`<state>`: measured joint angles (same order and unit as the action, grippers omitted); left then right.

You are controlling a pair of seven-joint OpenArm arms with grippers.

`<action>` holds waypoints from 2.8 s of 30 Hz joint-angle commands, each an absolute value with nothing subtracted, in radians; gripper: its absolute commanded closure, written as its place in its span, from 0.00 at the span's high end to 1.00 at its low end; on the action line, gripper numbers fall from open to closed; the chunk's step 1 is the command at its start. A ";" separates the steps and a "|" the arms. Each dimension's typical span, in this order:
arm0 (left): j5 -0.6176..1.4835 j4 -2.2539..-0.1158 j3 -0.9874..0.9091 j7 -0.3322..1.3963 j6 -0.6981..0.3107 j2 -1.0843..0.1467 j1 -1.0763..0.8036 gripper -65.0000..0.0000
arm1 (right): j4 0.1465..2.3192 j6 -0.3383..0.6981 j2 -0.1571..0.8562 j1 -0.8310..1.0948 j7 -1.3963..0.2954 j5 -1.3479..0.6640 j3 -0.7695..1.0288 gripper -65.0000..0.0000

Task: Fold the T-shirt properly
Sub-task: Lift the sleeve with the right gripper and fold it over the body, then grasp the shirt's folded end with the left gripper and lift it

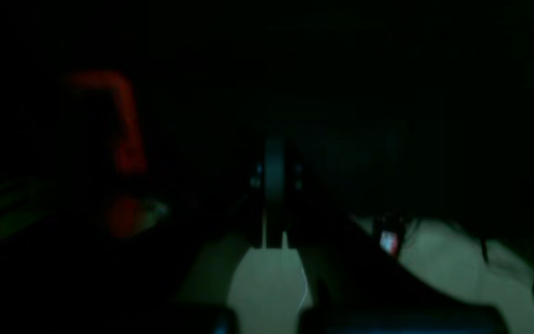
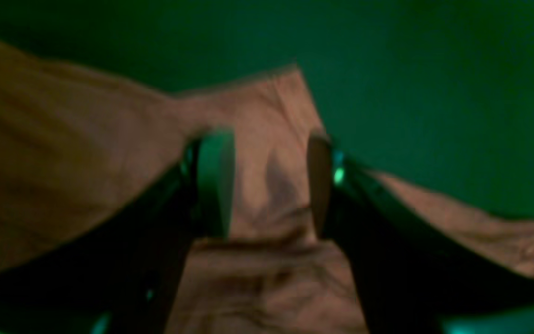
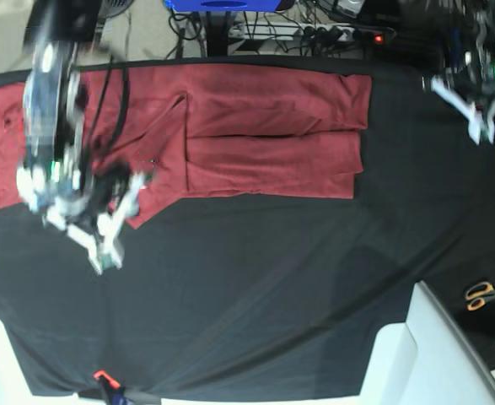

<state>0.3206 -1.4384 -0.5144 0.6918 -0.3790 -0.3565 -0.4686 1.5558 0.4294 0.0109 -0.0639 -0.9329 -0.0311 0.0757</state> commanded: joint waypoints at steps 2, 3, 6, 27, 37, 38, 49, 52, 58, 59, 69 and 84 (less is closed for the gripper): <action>0.335 -1.454 -0.559 0.645 -0.460 -0.355 -0.484 0.00 | 1.458 0.430 0.028 -0.133 -0.923 -0.041 0.077 0.38; 0.335 -1.454 -0.584 0.642 -0.499 -0.337 -0.489 0.00 | 1.406 0.430 0.035 -0.159 -0.920 -0.041 0.076 0.38; 0.334 -1.454 -0.674 0.644 -0.573 -0.291 -0.486 0.00 | 1.274 0.430 0.038 -0.223 -0.863 -0.041 0.074 0.38; 0.332 -1.454 -0.705 0.644 -0.581 -0.271 -0.479 0.00 | 0.911 0.432 0.053 -0.329 -0.661 -0.041 0.076 0.01; 0.326 -1.454 -0.705 0.644 -0.581 -0.271 -0.476 0.00 | 1.448 0.432 -0.022 -0.114 -0.938 -0.042 0.013 0.00; 0.326 -1.454 -0.705 0.644 -0.581 -0.271 -0.476 0.00 | 1.500 0.432 -0.025 -0.088 -0.960 -0.042 -0.002 0.00; 0.325 -1.414 -0.704 0.645 -0.581 -0.271 -0.427 0.00 | 1.793 0.430 -0.088 0.119 -1.036 -0.042 -0.294 0.00; 0.325 -1.415 -0.704 0.645 -0.581 -0.271 -0.427 0.00 | 1.782 0.427 -0.090 0.117 -1.029 -0.042 -0.389 0.00; 0.325 -1.414 -0.704 0.645 -0.581 -0.272 -0.427 0.00 | 1.742 0.427 -0.091 0.068 -1.027 -0.042 -0.539 0.00; 0.325 -1.414 -0.704 0.645 -0.581 -0.272 -0.427 0.00 | 1.732 0.427 -0.093 0.056 -1.027 -0.042 -0.558 0.00; 0.325 -1.414 -0.704 0.645 -0.581 -0.272 -0.429 0.00 | 1.615 0.427 -0.113 -0.030 -0.995 -0.042 -0.694 0.00; 0.325 -1.414 -0.702 0.645 -0.581 -0.272 -0.429 0.00 | 1.557 0.427 -0.114 -0.096 -0.881 -0.042 -0.835 0.00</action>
<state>0.3172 -1.4002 -0.6968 0.6613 -0.5770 -0.2546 -0.4244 1.5406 0.4274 -0.0998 -0.0822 -0.9051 -0.0368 -0.8349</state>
